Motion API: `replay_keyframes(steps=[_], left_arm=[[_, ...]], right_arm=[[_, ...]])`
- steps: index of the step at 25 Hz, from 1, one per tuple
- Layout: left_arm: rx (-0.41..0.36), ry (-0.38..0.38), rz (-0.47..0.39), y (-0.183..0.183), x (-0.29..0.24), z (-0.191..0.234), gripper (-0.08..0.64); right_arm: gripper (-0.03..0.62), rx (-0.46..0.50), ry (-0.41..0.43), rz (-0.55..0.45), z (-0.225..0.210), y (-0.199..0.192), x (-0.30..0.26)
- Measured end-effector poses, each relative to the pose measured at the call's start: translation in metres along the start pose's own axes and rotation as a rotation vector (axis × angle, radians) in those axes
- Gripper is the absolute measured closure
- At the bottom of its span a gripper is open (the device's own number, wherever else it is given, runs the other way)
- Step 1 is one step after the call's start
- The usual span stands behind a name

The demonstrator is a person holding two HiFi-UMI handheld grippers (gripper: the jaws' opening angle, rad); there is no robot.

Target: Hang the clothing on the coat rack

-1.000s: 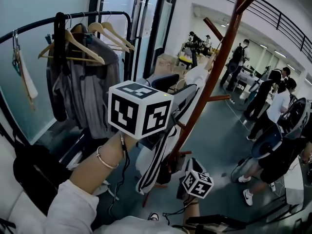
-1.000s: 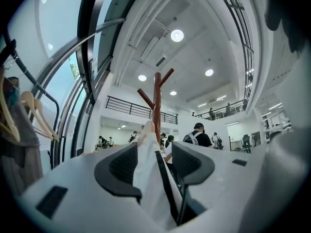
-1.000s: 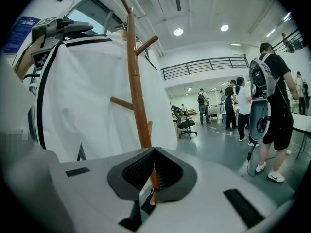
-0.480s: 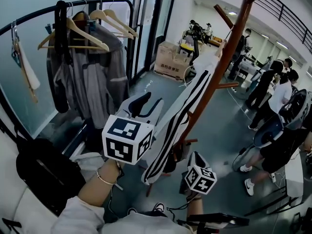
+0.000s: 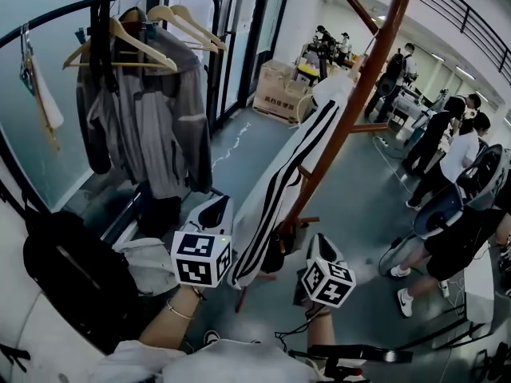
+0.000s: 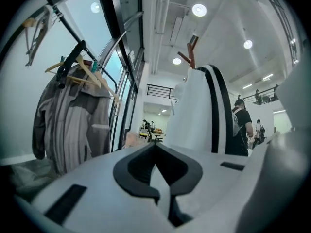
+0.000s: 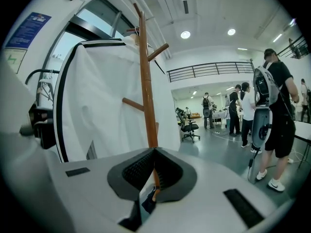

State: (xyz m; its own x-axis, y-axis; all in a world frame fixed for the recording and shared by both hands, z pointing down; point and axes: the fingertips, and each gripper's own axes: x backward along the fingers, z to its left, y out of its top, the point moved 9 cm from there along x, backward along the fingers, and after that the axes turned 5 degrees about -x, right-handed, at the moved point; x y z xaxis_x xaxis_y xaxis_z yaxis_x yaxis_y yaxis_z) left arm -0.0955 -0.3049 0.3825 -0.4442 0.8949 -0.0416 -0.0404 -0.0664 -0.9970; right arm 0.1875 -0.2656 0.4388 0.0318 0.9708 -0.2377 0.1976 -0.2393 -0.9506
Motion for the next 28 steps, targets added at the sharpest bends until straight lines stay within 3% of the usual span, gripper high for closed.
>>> replay_keyframes(steps=[4, 8, 14, 21, 28], left_arm=[[0.15, 0.01, 0.044, -0.037, 0.008, -0.012, 0.552], [0.217, 0.081, 0.065, -0.059, 0.02, -0.027, 0.552], [0.161, 0.148, 0.042, -0.05, 0.032, -0.054, 0.552], [0.075, 0.196, 0.009, -0.033, 0.03, -0.076, 0.552], [0.083, 0.2, 0.018, -0.036, 0.025, -0.078, 0.552]], right_arm=[[0.569, 0.0, 0.064, -0.021, -0.003, 0.008, 0.004], [0.569, 0.027, 0.11, -0.012, -0.017, 0.011, 0.013], [0.569, 0.007, 0.133, -0.008, -0.049, 0.017, 0.024], [0.569, -0.024, 0.202, 0.012, -0.051, 0.011, 0.028], [0.57, 0.029, 0.205, 0.02, -0.049, 0.016, 0.022]])
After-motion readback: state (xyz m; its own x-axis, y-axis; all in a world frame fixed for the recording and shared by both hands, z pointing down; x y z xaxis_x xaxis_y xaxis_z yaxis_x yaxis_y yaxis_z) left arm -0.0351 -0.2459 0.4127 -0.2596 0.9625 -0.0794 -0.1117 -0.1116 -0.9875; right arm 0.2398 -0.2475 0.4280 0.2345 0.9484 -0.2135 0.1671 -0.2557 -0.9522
